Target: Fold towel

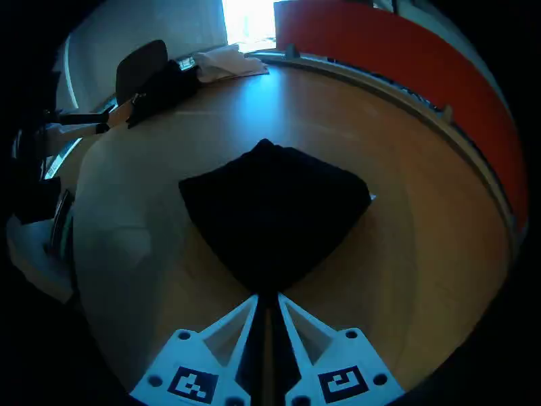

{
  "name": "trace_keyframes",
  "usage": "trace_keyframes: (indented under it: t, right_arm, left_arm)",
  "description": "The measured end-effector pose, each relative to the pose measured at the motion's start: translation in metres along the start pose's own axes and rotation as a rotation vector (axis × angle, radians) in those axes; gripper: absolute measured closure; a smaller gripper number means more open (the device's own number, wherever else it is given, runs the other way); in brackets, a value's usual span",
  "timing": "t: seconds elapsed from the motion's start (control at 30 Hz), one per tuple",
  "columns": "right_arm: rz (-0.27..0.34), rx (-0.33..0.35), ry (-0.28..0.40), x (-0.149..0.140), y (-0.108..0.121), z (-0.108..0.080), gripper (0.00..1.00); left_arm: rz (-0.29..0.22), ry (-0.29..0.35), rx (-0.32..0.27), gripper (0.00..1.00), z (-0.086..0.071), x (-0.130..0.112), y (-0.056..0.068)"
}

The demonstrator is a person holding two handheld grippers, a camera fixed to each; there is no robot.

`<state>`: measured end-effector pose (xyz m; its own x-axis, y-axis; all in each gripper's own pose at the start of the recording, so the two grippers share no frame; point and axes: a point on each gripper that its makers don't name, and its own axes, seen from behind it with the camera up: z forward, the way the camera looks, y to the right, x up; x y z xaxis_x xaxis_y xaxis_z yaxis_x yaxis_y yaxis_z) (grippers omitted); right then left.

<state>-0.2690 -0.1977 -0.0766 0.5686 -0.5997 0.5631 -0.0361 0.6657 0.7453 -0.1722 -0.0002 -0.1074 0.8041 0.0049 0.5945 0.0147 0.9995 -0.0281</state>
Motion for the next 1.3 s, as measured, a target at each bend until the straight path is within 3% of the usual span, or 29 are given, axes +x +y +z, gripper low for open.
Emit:
trace_keyframes:
  t: [0.27, 0.5, 0.97, 1.3]
  right_arm:
    - [-0.025, -0.020, 0.049, 0.021, 0.006, -0.013, 0.95]
    - [-0.059, -0.045, 0.126, 0.066, 0.014, -0.034, 0.95]
    - [-0.145, -0.088, 0.283, 0.161, 0.027, -0.097, 0.96]
    - [-0.110, -0.128, 0.351, 0.185, 0.050, -0.140, 0.96]
  left_arm:
    - [0.002, -0.001, 0.003, 0.13, 0.000, 0.000, -0.003]
    - [0.002, 0.003, 0.002, 0.13, 0.000, 0.001, -0.003]
    - [0.011, 0.024, -0.012, 0.13, 0.002, 0.014, 0.003]
    - [0.016, 0.039, -0.025, 0.13, 0.005, 0.024, 0.009]
